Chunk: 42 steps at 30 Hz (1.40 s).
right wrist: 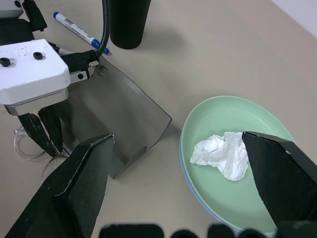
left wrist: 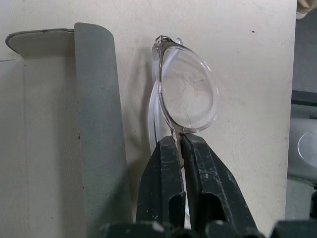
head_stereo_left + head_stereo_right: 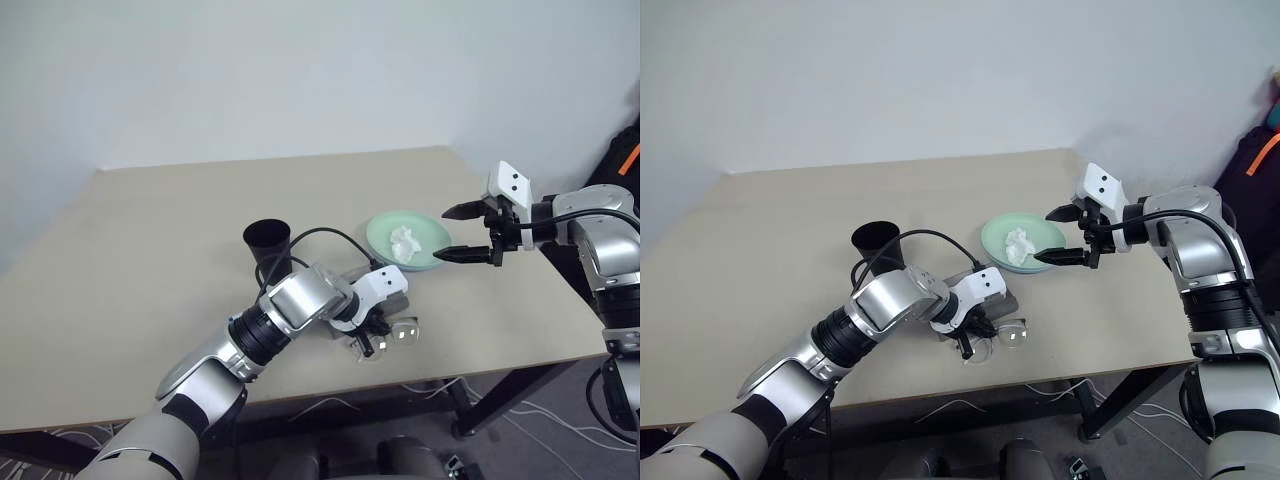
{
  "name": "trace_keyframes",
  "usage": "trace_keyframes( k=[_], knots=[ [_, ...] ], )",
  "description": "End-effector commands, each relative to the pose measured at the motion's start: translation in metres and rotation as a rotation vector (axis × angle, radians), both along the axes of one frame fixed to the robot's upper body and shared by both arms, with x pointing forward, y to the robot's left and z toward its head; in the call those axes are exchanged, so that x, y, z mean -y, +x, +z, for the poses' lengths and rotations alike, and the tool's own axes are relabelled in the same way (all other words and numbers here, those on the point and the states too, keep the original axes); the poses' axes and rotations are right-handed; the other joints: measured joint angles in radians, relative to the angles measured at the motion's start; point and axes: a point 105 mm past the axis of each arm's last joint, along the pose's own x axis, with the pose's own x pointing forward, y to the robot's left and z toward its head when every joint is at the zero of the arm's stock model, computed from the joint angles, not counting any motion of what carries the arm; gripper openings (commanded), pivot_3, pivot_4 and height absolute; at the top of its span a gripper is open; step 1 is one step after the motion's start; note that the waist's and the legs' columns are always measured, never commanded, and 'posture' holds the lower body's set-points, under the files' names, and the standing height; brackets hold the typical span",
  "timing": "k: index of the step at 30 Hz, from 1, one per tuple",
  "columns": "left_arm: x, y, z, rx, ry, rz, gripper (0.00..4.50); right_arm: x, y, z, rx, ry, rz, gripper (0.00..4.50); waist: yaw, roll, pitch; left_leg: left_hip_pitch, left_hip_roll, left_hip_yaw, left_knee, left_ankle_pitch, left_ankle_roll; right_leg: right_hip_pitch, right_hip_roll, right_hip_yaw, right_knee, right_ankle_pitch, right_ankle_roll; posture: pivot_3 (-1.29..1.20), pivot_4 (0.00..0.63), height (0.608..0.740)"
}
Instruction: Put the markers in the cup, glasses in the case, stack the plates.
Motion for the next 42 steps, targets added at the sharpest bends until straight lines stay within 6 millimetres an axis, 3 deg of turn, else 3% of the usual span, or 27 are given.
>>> trace_keyframes(
  k=[1, 8, 12, 21, 27, 33, 42],
  knots=[
    [0.002, 0.007, 0.013, 0.062, -0.034, -0.005, 0.03, 0.000, 0.001, 0.018, 0.060, 0.006, 0.006, 4.50, 0.000, 0.000, 0.000, 0.000, 0.000, 0.000, 0.000, 0.000, 0.000, 0.000, 0.000, 0.000, 0.000, 0.000, 0.000, 0.00, 0.000, 0.727],
    [0.002, 0.010, 0.024, 0.074, -0.072, -0.013, 0.03, 0.000, 0.003, 0.019, 0.062, 0.006, 0.005, 4.50, 0.000, 0.000, 0.000, 0.000, 0.000, 0.000, 0.000, 0.000, 0.000, 0.000, 0.000, 0.000, 0.000, 0.000, 0.000, 0.00, 0.000, 0.727],
    [-0.005, 0.019, 0.074, 0.100, -0.192, -0.030, 0.03, -0.001, 0.005, 0.020, 0.066, 0.006, 0.004, 4.50, -0.001, 0.000, 0.000, -0.001, 0.000, 0.000, 0.000, 0.000, 0.000, -0.001, 0.000, 0.000, 0.000, 0.000, 0.000, 0.00, 0.000, 0.727],
    [-0.020, 0.034, 0.110, 0.169, -0.227, -0.006, 0.03, -0.003, 0.008, 0.022, 0.071, 0.007, 0.013, 4.50, -0.001, 0.000, 0.000, -0.001, 0.000, 0.000, 0.000, 0.000, 0.000, -0.001, 0.000, 0.000, 0.000, 0.000, 0.000, 0.00, 0.000, 0.727],
    [-0.032, 0.048, 0.095, 0.181, -0.163, 0.029, 0.03, -0.005, 0.010, 0.022, 0.073, 0.009, 0.020, 4.50, -0.001, 0.000, 0.000, 0.000, 0.000, 0.000, 0.000, 0.000, 0.000, 0.000, 0.000, 0.000, 0.000, 0.000, 0.000, 0.00, 0.000, 0.727],
    [-0.047, 0.064, 0.065, 0.163, -0.090, 0.101, 0.03, -0.003, 0.001, 0.029, 0.063, 0.028, 0.053, 4.50, 0.000, 0.000, 0.000, 0.000, 0.000, 0.000, 0.000, 0.000, 0.000, 0.000, 0.000, 0.000, 0.000, 0.000, 0.000, 0.00, 0.000, 0.727],
    [-0.049, 0.066, 0.028, 0.106, -0.028, 0.137, 0.03, -0.005, -0.017, 0.037, 0.076, 0.063, 0.115, 4.50, 0.002, 0.000, 0.000, -0.001, -0.001, -0.001, 0.000, 0.000, 0.000, -0.001, 0.000, 0.000, 0.000, 0.000, 0.000, 0.00, 0.000, 0.727]
  ],
)
